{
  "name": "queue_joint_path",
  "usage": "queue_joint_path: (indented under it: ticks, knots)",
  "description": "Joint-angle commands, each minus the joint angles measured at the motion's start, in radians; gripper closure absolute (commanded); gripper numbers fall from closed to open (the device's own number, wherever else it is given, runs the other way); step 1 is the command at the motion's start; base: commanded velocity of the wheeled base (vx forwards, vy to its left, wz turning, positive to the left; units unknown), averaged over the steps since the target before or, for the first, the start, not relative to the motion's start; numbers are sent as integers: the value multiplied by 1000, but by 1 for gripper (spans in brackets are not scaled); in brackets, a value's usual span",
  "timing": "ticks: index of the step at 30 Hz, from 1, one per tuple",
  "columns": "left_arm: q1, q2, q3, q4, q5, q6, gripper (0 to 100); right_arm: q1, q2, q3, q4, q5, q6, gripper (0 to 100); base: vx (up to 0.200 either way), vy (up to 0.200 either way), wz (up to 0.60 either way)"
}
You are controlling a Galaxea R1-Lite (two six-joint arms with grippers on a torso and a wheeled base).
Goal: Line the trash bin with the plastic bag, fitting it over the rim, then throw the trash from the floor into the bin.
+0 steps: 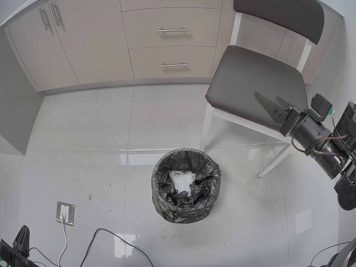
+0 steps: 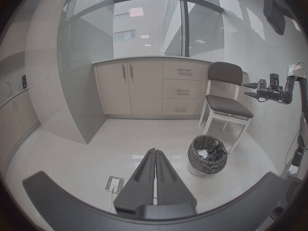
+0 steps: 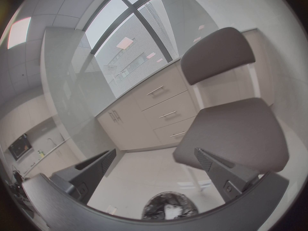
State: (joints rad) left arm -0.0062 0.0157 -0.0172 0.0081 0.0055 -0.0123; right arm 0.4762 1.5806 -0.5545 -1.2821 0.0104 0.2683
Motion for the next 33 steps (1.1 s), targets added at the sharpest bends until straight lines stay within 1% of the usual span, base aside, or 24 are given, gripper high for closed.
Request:
queue_joint_path:
  ticks: [1, 2, 3, 4, 6, 7, 8, 9, 11, 14, 16, 22, 26, 27, 29, 31, 33]
  knots:
    - [5, -16, 14, -3, 4, 2, 100, -228, -252, -33, 201, 29, -109, 0, 0, 0, 0]
    - [6, -16, 14, -3, 1, 0, 100, -274, -309, -39, 279, 42, -130, 0, 0, 0, 0]
    - [5, -16, 14, -3, 4, 0, 100, -326, -381, -47, 372, 68, -144, 0, 0, 0, 0]
    - [5, -16, 14, -3, 4, 0, 100, -378, -467, -56, 474, 114, -144, 0, 0, 0, 0]
    - [6, -16, 14, -3, 4, 0, 100, -449, -590, -67, 618, 184, -144, 0, 0, 0, 0]
    - [6, -16, 14, -3, 4, 0, 100, -449, -590, -67, 618, 184, -144, 0, 0, 0, 0]
    - [6, -16, 14, -3, 4, 0, 100, -495, -666, -74, 710, 215, -146, 0, 0, 0, 0]
    - [5, -16, 14, -3, 1, 0, 100, -553, -785, -90, 846, 229, -150, 0, 0, 0, 0]
    - [6, -16, 14, -3, 4, 0, 100, -588, -890, -99, 971, 229, -161, 0, 0, 0, 0]
    - [6, -16, 14, -3, 1, 0, 100, -594, -1064, -117, 1155, 230, -190, 0, 0, 0, 0]
    - [5, -16, 14, -3, 1, 0, 100, -590, -1173, -131, 1268, 230, -192, 0, 0, 0, 0]
    - [6, -16, 14, -3, 1, 0, 100, -587, -1417, -127, 1537, 243, -192, 0, 0, 0, 0]
    - [6, -16, 14, -3, 4, 0, 100, -585, -1473, -82, 1623, 244, -187, 0, 0, 0, 0]
    - [6, -16, 14, -3, 1, 0, 100, -584, -1481, -48, 1635, 240, -184, 0, 0, 0, 0]
    - [5, -16, 14, -3, 1, 0, 100, -584, -1481, -36, 1635, 237, -181, 0, 0, 0, 0]
    - [5, -16, 14, -3, 4, 0, 100, -582, -1481, 30, 1635, 224, -123, 0, 0, 0, 0]
    - [5, -16, 14, -3, 4, 0, 100, -582, -1482, 53, 1632, 210, -92, 0, 0, 0, 0]
